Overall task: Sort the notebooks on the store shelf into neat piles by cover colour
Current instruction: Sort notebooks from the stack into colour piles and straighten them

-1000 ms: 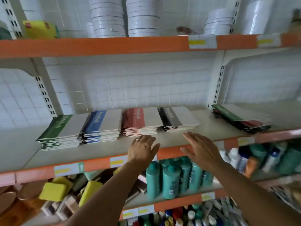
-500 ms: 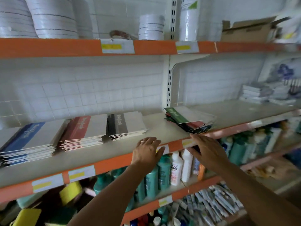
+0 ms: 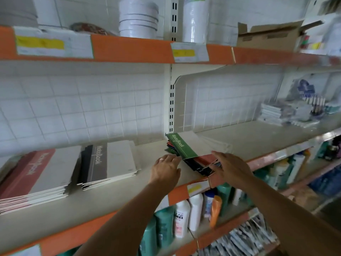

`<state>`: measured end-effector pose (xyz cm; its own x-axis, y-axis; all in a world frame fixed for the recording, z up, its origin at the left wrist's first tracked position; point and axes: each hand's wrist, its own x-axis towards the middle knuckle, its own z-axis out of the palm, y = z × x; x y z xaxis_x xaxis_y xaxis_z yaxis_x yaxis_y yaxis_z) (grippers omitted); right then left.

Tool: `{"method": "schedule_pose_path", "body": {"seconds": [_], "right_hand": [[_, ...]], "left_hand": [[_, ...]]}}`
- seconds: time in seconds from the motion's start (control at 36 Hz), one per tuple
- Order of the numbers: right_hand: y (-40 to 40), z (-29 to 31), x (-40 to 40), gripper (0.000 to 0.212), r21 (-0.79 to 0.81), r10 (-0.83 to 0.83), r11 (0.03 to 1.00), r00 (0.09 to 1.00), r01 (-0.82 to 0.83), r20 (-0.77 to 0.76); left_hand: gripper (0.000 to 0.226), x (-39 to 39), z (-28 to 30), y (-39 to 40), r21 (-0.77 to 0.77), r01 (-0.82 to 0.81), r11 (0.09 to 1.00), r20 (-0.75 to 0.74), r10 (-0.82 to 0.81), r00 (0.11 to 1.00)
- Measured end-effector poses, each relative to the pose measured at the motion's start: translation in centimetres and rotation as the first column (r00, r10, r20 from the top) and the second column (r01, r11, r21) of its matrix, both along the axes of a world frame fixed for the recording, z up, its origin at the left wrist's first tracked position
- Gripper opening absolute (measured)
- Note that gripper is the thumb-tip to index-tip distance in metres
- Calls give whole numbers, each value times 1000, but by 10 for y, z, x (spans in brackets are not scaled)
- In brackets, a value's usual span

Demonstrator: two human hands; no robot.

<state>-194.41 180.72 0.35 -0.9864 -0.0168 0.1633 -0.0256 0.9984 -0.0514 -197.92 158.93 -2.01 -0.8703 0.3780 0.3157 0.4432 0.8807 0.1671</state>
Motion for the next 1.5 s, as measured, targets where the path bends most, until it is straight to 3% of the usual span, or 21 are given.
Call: {"method": "schedule_pose_path", "body": {"seconds": [0.11,0.36,0.56,0.72,0.92,1.03,1.08,1.25,1.33,1.44,1.5], "right_hand": [[12,0,-25,58,-5,65,998,998,-65,16],[33,3,-71,60,-45,266,963,963,-264,48],[50,-7,-100,62,-16,447,894,892,-447,65],[59,-6,-116,64,33,510,860,860,-510,-3],[65,-3,-122,36,0,523,851,849,-525,-76],[77,-5,-124,49,3,558,828,822,-561,-115],[84,-1,-124,45,47,539,841,831,-538,-133],[101,7,-124,75,242,426,892,888,-381,-172],[106,7,-122,68,228,415,900,892,-373,-180],[108,0,-119,42,178,454,887,875,-426,-168],[108,-7,-121,30,189,490,867,857,-460,-160]], "left_hand": [[49,-18,-3,24,4,-1,1000,-27,1,1000],[68,-40,-10,72,-91,-169,981,3,170,985],[50,-43,-6,93,-115,-281,953,-69,274,959],[41,-39,2,108,30,-269,963,-169,270,948],[43,-32,12,127,81,-317,945,-87,323,942],[25,-34,6,136,215,-367,905,-194,408,892],[21,-36,7,142,218,-352,910,-216,397,892],[36,-40,0,159,365,-352,862,-261,458,850],[43,-41,0,164,238,-365,900,-166,408,898],[74,-39,-10,171,-55,-250,967,6,251,968],[77,-37,-16,175,-130,-230,964,40,237,971]]}}
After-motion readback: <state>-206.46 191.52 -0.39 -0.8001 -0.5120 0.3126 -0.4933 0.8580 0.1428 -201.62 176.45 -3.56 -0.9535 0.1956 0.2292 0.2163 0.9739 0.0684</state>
